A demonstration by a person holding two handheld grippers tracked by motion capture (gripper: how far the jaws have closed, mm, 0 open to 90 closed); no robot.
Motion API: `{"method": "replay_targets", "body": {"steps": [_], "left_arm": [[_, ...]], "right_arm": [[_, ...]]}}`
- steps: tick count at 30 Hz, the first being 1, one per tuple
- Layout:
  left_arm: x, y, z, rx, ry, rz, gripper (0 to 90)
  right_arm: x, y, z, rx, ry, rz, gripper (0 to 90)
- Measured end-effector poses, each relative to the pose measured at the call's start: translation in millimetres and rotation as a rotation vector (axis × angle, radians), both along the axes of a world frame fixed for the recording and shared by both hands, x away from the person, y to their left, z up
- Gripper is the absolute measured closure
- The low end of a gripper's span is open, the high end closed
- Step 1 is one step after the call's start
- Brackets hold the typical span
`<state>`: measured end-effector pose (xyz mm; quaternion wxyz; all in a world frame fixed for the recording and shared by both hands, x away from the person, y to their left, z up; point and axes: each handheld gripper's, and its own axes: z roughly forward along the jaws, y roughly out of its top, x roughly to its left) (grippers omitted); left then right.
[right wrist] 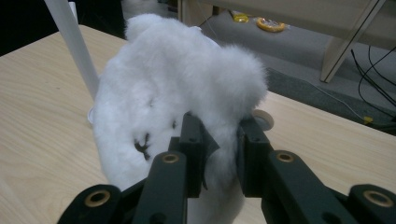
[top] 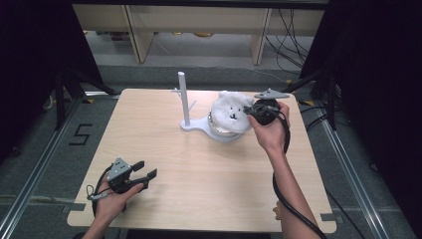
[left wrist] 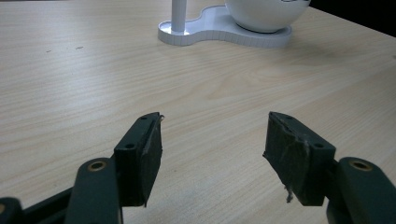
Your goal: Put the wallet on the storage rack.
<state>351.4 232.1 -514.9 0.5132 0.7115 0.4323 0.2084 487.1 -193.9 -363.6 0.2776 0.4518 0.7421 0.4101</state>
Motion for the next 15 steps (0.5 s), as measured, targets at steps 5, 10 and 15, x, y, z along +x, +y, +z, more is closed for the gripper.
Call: {"method": "replay_targets", "body": {"steps": [5,10,15], "left_arm": [[0.1,0.6,0.2,0.000,0.001,0.003,35.9],[0.2,0.6,0.2,0.000,0.001,0.000,35.9],[0.3,0.5,0.0,0.000,0.002,0.000,35.9]], "right_arm": [[2.0,1.7,-1.1,-0.005,0.015,-0.010,76.4],[10.7,3.5,-5.7,-0.037,0.011,-0.001,76.3],[15.3,7.6,-9.3,-0.041,0.024,-0.005,76.3]]}}
